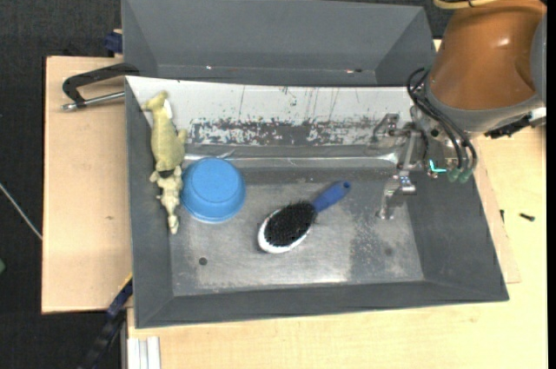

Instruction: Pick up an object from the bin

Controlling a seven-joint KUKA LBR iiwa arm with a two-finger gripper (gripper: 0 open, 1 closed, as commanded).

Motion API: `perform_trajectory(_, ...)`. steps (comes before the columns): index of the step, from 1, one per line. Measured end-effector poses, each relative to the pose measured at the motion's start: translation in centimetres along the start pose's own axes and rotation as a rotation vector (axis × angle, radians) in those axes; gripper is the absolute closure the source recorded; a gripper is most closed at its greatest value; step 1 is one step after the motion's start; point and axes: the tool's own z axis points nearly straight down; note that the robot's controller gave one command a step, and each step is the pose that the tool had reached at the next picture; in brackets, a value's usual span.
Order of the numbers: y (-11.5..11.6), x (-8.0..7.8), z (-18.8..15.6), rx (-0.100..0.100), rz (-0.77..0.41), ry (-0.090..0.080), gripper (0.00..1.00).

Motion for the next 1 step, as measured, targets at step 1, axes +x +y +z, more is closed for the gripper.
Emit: perform_trajectory(1,4.22,-5.49,15.64,0.001,-0.318,-0.012,0.0)
